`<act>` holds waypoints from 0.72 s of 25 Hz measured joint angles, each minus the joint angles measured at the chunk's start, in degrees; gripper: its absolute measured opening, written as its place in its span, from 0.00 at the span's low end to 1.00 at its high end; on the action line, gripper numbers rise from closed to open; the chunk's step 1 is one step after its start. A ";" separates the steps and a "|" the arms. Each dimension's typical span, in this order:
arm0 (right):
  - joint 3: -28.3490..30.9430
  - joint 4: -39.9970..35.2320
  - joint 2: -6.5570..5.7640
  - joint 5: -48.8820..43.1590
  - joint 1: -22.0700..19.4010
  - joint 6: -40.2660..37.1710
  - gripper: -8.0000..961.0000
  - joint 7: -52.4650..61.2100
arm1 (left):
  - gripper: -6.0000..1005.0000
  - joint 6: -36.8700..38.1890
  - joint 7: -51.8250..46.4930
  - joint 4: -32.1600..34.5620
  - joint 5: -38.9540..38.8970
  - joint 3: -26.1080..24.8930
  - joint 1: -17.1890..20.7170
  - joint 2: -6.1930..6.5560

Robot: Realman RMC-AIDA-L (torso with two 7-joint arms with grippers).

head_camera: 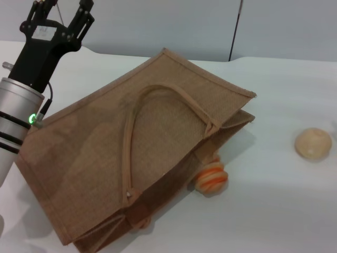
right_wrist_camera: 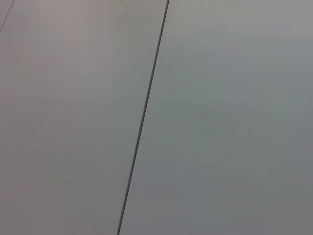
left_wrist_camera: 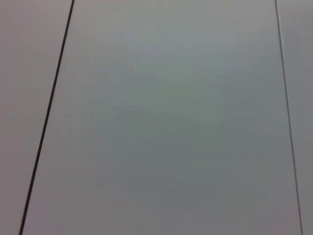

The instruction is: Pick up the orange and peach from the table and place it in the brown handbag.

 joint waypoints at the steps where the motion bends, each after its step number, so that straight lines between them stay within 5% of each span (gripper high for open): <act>1: 0.01 0.01 0.00 0.00 -0.01 0.00 0.87 0.00 | 0.78 0.00 0.00 0.00 0.01 0.01 0.00 0.00; 18: 0.05 0.04 -0.01 -0.14 -0.21 -0.41 0.87 0.33 | 0.78 0.05 -0.03 0.00 0.75 0.21 0.00 0.08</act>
